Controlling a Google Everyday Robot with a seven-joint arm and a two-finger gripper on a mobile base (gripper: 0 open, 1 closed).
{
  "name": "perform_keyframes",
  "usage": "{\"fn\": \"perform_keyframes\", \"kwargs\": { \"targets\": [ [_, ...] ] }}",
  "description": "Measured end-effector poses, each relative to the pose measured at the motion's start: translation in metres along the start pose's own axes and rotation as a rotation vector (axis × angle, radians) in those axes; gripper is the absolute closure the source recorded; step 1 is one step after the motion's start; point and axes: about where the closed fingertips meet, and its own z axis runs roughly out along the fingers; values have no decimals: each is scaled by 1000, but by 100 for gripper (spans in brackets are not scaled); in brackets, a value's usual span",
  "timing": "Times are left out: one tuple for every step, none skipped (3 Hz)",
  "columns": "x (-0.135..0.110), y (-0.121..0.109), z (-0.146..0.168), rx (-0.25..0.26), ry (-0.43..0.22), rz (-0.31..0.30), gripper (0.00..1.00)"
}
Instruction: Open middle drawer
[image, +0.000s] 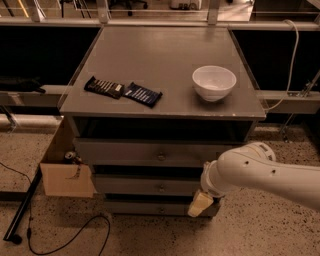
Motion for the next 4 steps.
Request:
{"fn": "perform_keyframes", "kwargs": {
  "targets": [
    [12, 4, 28, -33, 36, 8, 0],
    [42, 4, 81, -76, 106, 39, 0],
    [42, 4, 81, -76, 106, 39, 0],
    [45, 6, 95, -75, 119, 36, 0]
  ]
}}
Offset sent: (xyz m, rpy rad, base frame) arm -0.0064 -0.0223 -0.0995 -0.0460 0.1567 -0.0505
